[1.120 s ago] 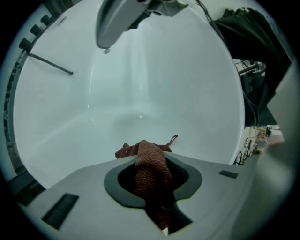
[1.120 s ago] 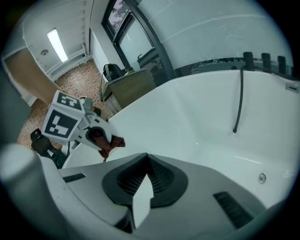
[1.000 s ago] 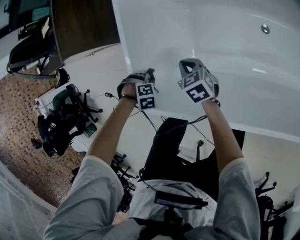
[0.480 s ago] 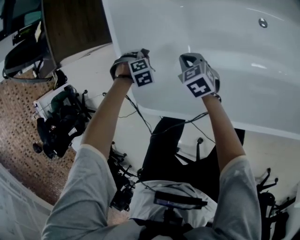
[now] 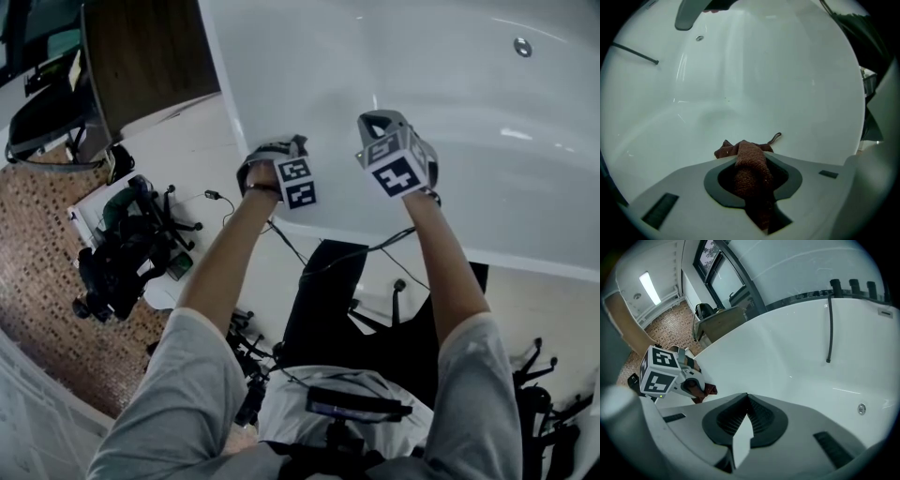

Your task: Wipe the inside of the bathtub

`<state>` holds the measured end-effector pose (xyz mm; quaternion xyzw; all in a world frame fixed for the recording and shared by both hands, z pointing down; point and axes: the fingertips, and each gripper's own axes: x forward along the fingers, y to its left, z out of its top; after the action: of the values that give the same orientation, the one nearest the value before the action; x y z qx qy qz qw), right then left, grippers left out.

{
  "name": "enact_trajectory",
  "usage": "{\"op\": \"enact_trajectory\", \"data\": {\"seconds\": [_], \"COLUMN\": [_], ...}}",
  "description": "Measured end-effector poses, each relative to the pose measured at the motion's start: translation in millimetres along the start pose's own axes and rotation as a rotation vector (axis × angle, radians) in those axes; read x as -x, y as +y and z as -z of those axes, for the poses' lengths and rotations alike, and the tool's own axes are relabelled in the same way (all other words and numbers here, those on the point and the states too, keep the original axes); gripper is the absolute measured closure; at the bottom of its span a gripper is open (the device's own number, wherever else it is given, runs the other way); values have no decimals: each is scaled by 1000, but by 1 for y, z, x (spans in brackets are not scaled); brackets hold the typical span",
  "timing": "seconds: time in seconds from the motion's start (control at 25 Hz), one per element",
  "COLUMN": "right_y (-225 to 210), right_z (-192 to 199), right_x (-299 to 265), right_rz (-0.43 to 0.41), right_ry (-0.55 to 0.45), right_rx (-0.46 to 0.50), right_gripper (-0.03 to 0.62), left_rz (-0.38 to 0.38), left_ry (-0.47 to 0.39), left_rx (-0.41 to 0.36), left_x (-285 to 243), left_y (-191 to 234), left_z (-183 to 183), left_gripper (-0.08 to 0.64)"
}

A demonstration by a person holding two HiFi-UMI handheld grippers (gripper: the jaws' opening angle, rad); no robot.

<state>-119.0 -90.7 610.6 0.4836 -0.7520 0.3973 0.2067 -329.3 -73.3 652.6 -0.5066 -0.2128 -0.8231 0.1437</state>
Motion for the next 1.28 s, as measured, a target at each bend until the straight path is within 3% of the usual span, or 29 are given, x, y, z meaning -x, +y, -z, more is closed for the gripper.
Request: {"op": "enact_trajectory", "data": {"seconds": [0.48,0.6,0.8,0.92,1.28], "right_y": [-41,-52,-52,-51,-67], "right_z": [20,28,32,33,41], "right_x": [-10,-16,-28,-30,-36], "right_rz": [75,76,59,54,70], "right_ry": [47,59,78,82,77], "right_rx": [37,34,21,30,15], "right_gripper": [588,588,588,588,588], "left_rz": [-145,-135,-32,12,-109], "left_ry": [-49,-44,-44,-36,-34], "left_rx": [126,89,30,15,91], "left_x": [-3,-8,-27,-35,-37], "left_y": [101,92,35,21,103], "left_z": [-17,-22,-27,-31,-46], "left_gripper": [462,462,462,462,462]}}
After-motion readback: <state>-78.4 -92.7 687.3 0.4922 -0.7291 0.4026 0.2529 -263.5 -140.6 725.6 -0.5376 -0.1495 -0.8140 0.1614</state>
